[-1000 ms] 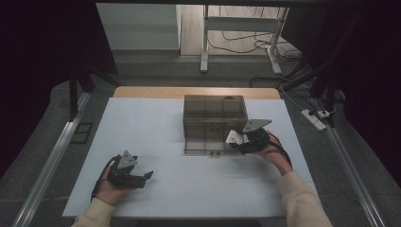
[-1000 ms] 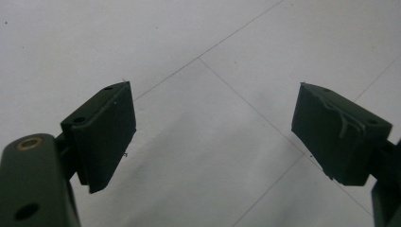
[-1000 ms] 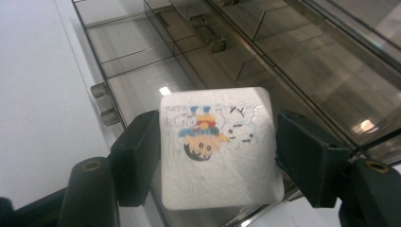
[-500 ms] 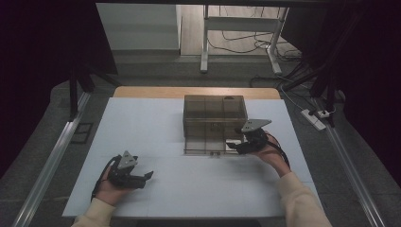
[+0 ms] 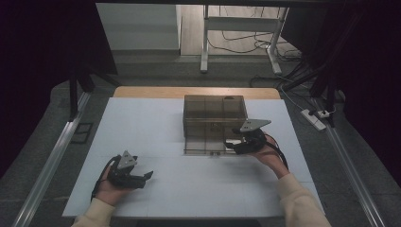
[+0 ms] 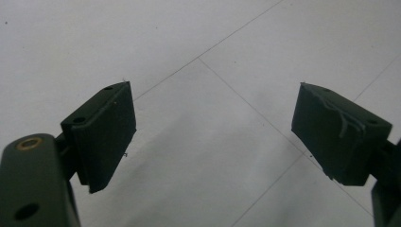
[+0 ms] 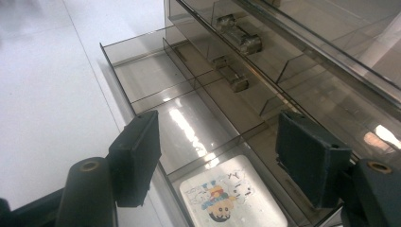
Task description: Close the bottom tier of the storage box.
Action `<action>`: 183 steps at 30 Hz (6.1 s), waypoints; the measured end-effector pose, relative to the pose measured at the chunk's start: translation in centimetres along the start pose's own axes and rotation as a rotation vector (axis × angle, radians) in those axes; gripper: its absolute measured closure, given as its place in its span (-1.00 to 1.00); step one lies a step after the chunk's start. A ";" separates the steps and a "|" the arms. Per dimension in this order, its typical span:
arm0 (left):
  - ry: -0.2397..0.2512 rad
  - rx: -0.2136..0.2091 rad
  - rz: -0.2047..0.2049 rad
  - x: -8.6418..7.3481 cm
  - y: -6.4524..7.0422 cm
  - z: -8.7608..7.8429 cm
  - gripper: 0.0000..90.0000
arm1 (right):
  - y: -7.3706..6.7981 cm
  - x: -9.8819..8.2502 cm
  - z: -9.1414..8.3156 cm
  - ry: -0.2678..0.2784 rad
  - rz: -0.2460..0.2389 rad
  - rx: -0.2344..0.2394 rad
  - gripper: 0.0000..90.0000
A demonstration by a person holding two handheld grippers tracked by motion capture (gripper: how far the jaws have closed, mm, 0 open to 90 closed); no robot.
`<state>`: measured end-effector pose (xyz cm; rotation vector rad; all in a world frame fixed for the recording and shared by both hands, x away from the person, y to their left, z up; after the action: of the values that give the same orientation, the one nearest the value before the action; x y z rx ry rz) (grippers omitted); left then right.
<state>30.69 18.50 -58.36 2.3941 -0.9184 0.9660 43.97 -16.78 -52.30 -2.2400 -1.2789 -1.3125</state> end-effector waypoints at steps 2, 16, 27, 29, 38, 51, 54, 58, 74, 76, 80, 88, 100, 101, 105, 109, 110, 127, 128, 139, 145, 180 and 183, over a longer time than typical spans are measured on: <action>-0.002 0.001 0.001 0.0 0.0 0.0 -0.67 | -0.1 0.0 0.0 -0.002 0.000 -0.005 -0.30; 0.002 0.002 0.004 0.0 0.0 -0.1 -0.67 | -2.7 0.3 -1.7 0.022 0.015 -0.034 -0.19; -0.002 -0.001 0.005 -0.1 0.0 0.0 -0.67 | -4.3 -0.1 -1.9 -0.001 -0.001 0.019 0.72; -0.003 0.000 0.007 -0.1 0.0 0.0 -0.67 | -4.6 -0.3 -1.8 -0.014 0.000 0.040 0.94; -0.002 0.004 0.007 -0.1 0.0 0.0 -0.67 | -5.9 -1.7 -1.4 -0.080 -0.100 0.018 0.98; -0.008 0.007 0.008 -0.1 0.0 0.1 -0.67 | -5.9 -3.1 0.1 -0.144 -0.153 -0.045 0.98; -0.008 0.007 0.009 -0.1 0.0 0.0 -0.67 | -5.9 -3.3 0.5 -0.147 -0.153 -0.052 0.98; -0.010 0.006 0.010 -0.1 0.0 0.1 -0.67 | -5.8 -3.3 1.0 -0.153 -0.162 -0.068 0.98; -0.010 0.007 0.008 -0.1 0.0 0.1 -0.67 | -5.4 -3.5 1.6 -0.152 -0.167 -0.108 0.98; -0.011 0.008 0.008 -0.1 0.0 0.1 -0.67 | -5.4 -3.5 1.7 -0.152 -0.176 -0.115 0.98; -0.011 0.008 0.010 -0.1 0.0 0.1 -0.67 | -5.3 -3.5 1.9 -0.145 -0.174 -0.128 0.98; -0.012 0.007 0.011 -0.1 0.0 0.2 -0.67 | -4.7 -3.3 2.4 -0.133 -0.166 -0.158 0.98; -0.015 0.008 0.011 -0.1 -0.1 0.3 -0.67 | -4.0 -3.1 3.0 -0.128 -0.171 -0.185 0.98; -0.015 0.008 0.011 -0.1 -0.1 0.3 -0.67 | -3.9 -3.0 3.1 -0.128 -0.168 -0.185 0.98; -0.015 0.007 0.009 -0.1 -0.1 0.2 -0.67 | -3.6 -2.9 3.4 -0.121 -0.163 -0.198 0.98; -0.015 0.007 0.009 -0.1 -0.1 0.3 -0.67 | -3.0 -2.7 3.7 -0.118 -0.150 -0.205 0.98; -0.016 0.007 0.009 -0.1 -0.1 0.3 -0.67 | -2.9 -2.7 3.8 -0.121 -0.152 -0.204 0.98; -0.025 0.007 0.019 -0.1 -0.1 0.3 -0.67 | -1.3 -1.9 5.6 -0.110 -0.117 -0.243 0.98; -0.026 0.007 0.019 -0.2 -0.1 0.3 -0.67 | -1.3 -1.9 5.6 -0.116 -0.113 -0.239 0.98; -0.027 0.005 0.018 -0.2 -0.1 0.4 -0.67 | -0.5 -1.7 6.2 -0.095 -0.087 -0.232 0.98; -0.020 0.006 0.015 -0.1 0.0 0.3 -0.67 | -0.6 -1.7 6.2 -0.098 -0.095 -0.238 0.98; -0.011 0.001 0.014 -0.2 0.0 0.1 -0.67 | -3.1 -5.6 -3.5 -0.060 0.047 -0.116 -0.26; -0.010 0.003 0.017 -0.1 0.1 0.1 -0.67 | -3.2 -6.2 -4.6 -0.057 0.060 -0.120 -0.27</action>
<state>30.57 18.46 -58.48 2.3996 -0.9431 0.9625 37.50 -21.09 -55.34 -2.3932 -1.1707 -1.3460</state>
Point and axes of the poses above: each handheld gripper's, and its own axes: z roughly forward along the jaws, x roughly out of its top, y roughly to its right, the point moved 7 cm from there along z, roughly forward along the jaws, and after that the axes turned 11 degrees about -x, right-handed, at the moved point
